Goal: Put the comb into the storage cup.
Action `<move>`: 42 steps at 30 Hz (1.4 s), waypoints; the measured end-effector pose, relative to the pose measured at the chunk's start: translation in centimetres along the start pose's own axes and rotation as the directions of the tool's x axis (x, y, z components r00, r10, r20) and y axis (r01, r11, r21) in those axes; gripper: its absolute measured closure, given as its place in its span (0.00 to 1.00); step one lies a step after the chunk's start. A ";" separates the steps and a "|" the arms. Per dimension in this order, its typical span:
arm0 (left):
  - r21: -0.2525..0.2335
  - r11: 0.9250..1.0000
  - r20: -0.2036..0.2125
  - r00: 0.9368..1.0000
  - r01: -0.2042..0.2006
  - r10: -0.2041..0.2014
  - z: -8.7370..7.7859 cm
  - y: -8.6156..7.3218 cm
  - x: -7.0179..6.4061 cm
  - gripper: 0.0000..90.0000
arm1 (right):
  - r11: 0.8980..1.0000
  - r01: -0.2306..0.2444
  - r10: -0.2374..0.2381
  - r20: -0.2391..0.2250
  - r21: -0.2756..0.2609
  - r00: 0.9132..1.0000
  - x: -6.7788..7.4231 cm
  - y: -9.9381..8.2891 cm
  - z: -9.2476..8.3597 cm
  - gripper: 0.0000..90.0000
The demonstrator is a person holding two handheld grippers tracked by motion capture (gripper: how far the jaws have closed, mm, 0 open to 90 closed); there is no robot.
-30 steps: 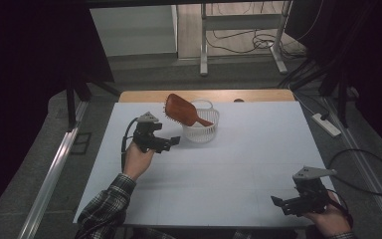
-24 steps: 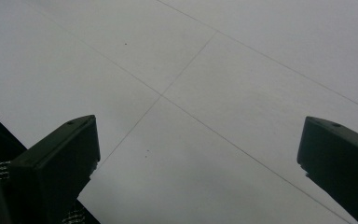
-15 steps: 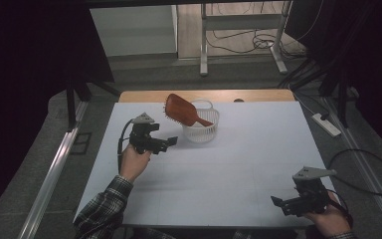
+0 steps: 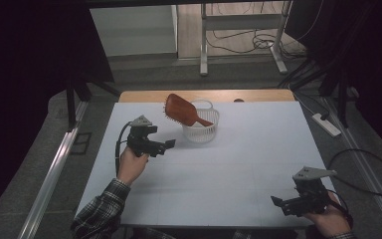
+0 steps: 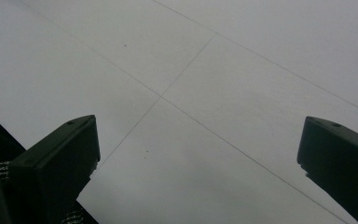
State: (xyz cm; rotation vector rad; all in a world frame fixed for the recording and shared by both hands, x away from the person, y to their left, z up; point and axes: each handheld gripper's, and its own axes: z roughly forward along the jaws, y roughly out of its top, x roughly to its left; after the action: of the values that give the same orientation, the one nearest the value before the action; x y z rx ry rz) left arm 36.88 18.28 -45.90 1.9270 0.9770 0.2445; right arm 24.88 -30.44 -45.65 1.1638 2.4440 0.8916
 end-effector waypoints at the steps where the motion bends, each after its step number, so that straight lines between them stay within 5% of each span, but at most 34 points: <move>1: -0.003 1.000 -0.003 1.000 0.005 -0.005 -0.1 -0.1 0.0 0.00 | 1.000 0.000 0.000 0.000 0.000 1.000 0.0 0.0 0.0 0.00; 42: 0.035 0.999 -0.038 0.999 0.007 -0.005 -3.0 -2.6 -1.5 0.00 | 1.000 0.012 -0.012 0.002 -0.013 1.000 0.1 0.0 -0.1 0.00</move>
State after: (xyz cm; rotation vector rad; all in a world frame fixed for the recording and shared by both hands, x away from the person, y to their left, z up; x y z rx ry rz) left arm 32.96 19.85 -46.04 1.9571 1.0181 0.2630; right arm 24.72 -30.41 -45.59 1.1437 2.4375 0.9010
